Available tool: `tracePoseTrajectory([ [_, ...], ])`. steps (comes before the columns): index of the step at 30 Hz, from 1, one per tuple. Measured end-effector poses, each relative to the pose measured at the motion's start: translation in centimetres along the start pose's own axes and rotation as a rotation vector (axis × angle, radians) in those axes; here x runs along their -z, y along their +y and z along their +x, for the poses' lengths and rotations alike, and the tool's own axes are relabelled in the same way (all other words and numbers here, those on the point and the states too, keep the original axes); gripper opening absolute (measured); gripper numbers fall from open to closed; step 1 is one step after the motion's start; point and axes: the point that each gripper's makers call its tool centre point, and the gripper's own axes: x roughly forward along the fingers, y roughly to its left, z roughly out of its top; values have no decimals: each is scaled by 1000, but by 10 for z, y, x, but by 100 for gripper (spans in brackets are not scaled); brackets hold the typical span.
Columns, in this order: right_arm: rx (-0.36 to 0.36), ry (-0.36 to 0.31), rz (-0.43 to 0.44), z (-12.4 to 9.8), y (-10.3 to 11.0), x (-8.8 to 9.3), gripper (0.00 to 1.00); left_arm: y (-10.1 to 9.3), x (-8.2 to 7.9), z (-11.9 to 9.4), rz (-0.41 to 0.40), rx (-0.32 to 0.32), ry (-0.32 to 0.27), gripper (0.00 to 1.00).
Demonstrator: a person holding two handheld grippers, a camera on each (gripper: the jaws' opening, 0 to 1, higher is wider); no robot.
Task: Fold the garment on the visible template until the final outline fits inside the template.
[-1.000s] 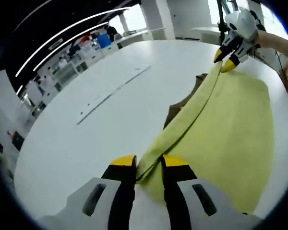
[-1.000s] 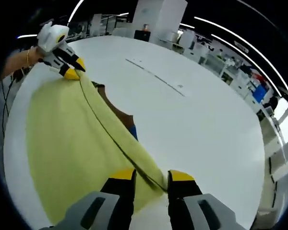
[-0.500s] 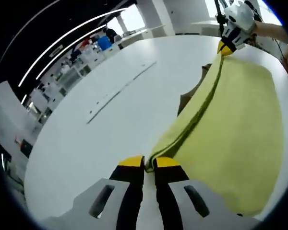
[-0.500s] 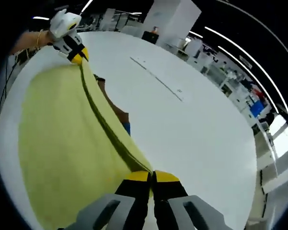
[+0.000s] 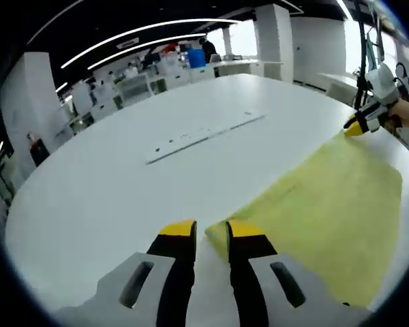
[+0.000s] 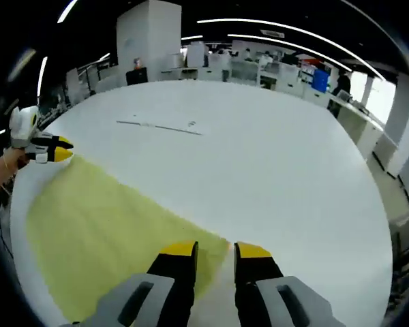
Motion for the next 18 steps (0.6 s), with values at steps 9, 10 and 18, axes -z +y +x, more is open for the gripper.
tracePoseTrajectory([
  [9,-136,21,58,-22,27,4,34,-14,0,-24,-88,84,-27,31],
  [10,-144,29,58,-25,29,6,36,-16,0,-29,-105,93,-33,33],
  [18,-214,27,25,-54,50,17,43,-33,7,-60,-140,181,-48,49],
])
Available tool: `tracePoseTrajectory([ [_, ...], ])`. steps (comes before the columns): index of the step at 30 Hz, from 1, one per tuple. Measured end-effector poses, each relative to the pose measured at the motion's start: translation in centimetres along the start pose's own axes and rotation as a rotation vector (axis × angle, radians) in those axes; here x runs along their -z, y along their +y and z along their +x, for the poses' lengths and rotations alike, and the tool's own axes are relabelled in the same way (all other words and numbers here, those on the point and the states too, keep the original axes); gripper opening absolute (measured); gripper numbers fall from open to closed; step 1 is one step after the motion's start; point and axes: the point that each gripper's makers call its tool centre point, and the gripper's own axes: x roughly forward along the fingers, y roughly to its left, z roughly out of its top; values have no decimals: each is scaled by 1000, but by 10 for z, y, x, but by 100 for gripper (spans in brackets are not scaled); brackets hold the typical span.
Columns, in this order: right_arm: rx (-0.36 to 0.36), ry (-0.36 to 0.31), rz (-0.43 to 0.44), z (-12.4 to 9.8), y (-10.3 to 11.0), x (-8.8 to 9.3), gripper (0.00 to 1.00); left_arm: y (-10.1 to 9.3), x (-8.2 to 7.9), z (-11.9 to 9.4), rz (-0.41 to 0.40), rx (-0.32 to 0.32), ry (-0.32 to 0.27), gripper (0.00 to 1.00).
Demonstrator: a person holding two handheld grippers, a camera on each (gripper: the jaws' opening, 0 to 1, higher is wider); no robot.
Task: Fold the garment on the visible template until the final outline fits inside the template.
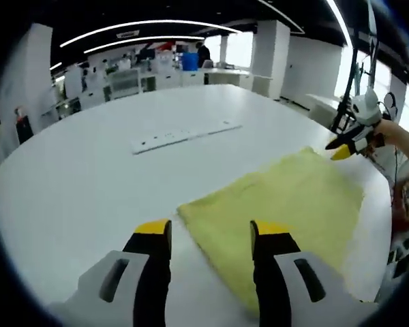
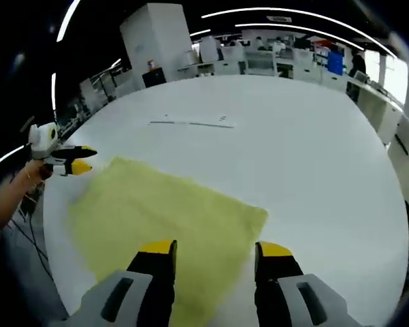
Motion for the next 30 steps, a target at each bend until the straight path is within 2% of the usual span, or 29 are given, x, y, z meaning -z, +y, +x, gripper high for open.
tracePoseTrajectory([
  [5,-41,-8,-2,-14,15,13,48,-16,7,-16,1,56,-12,52],
  [9,-45,-8,-18,-23,22,22,50,-27,14,-25,15,93,-10,54],
  [14,-60,4,-32,-34,31,36,52,-41,31,-35,8,140,1,54],
  [23,-73,11,-26,-52,43,65,51,-55,62,-49,-70,143,14,51],
  [30,-80,34,40,-57,50,97,47,-60,82,-57,-113,132,22,46],
])
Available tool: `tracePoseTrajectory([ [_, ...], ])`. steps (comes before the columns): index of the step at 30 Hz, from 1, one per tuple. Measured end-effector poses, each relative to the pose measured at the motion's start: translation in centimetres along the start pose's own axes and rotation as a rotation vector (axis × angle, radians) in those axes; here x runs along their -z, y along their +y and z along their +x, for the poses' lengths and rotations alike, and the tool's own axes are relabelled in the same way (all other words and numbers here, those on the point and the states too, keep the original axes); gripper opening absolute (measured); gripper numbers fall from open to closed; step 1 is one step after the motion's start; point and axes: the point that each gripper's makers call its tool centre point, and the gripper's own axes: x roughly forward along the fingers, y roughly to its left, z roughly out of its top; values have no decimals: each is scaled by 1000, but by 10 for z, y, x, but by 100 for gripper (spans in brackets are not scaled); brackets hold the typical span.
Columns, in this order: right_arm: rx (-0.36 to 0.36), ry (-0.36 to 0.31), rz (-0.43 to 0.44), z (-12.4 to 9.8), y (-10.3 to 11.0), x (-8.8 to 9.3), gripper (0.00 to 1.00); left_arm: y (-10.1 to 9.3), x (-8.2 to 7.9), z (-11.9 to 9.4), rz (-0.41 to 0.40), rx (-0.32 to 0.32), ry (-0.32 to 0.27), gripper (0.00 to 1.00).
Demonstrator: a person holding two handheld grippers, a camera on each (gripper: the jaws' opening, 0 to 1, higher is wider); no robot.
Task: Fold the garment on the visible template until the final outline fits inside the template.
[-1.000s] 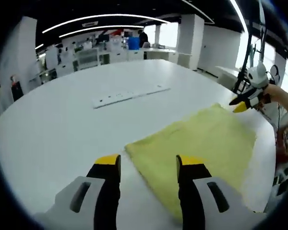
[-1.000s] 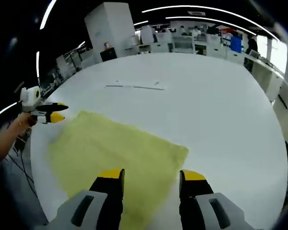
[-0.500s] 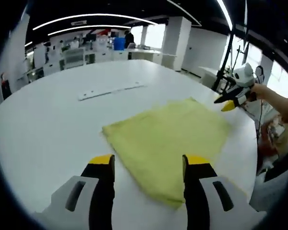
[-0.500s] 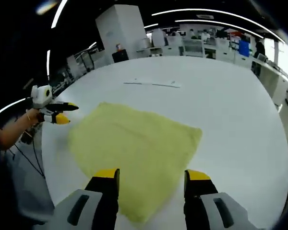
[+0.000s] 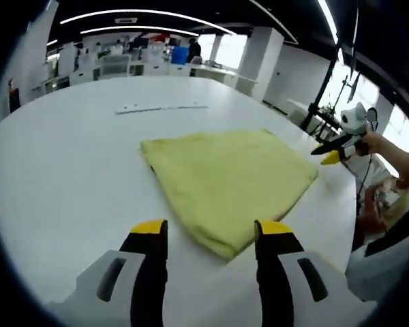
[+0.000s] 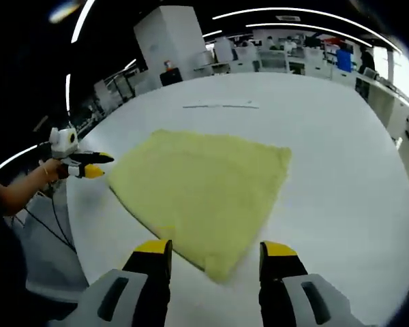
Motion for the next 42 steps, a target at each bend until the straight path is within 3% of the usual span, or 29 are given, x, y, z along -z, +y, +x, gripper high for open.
tracePoseTrajectory([
  [4,1,5,25,1,1,13,45,-1,12,-1,-24,-3,20,43],
  [7,2,-10,55,2,1,19,42,-4,19,-1,-91,14,22,38],
  [11,-4,-21,85,4,1,24,35,-4,25,1,-88,8,28,33],
  [18,-6,-61,101,7,0,25,20,-6,21,2,-164,30,-20,18],
  [22,-7,-65,106,8,1,26,14,-8,24,2,-169,39,-11,14],
  [26,-5,-73,129,7,-1,26,8,-9,25,-1,-185,46,-18,2],
  [36,5,-81,120,8,-2,26,0,-10,24,-2,-196,47,-19,0],
  [42,13,-94,89,2,-5,23,0,-8,22,-8,-137,28,-4,0],
])
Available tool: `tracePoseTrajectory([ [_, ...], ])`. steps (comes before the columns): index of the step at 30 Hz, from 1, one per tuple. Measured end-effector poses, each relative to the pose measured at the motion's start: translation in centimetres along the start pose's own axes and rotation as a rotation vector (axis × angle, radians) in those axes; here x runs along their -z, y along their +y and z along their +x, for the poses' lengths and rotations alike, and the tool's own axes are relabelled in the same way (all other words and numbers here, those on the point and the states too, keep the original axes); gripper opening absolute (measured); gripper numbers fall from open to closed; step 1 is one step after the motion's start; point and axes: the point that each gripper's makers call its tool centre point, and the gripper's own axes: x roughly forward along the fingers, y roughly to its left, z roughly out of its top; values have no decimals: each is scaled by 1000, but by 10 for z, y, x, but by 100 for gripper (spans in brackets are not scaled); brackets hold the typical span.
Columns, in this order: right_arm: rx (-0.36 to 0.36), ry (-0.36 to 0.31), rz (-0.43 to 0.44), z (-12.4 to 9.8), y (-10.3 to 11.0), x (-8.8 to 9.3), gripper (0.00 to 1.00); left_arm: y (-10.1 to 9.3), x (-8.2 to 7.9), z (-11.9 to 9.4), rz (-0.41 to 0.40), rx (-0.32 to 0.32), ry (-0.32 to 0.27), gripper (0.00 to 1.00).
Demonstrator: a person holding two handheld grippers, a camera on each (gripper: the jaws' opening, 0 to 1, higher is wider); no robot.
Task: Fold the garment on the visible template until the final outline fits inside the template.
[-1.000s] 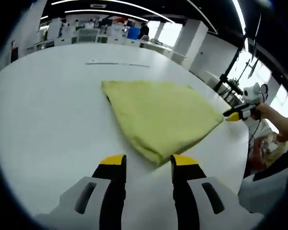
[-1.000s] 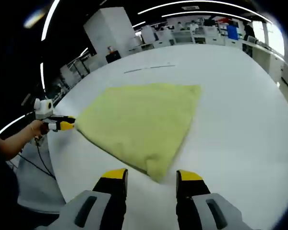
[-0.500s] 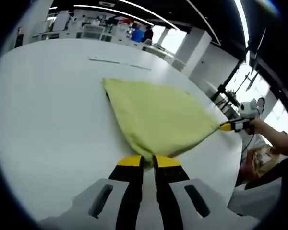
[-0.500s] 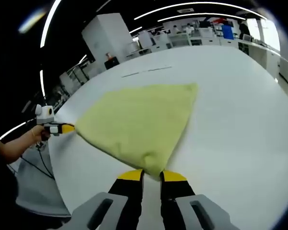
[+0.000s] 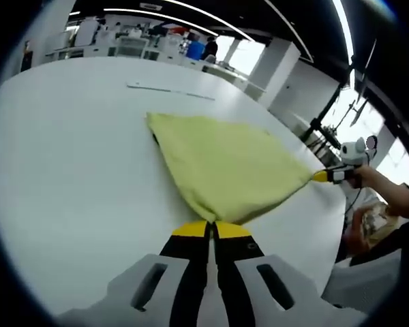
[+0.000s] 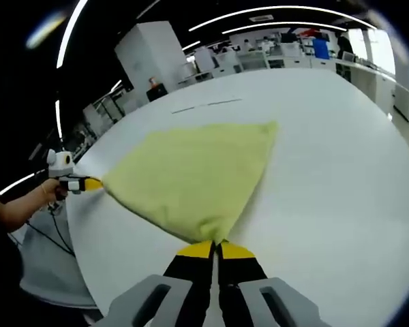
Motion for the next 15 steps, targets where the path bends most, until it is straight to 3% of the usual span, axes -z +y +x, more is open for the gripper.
tracePoseTrajectory([
  [5,17,-14,-32,-6,-6,-5,0,4,-2,-5,40,-19,3,0],
  [15,37,-8,-43,-6,-10,0,0,6,10,-8,27,-36,26,0],
])
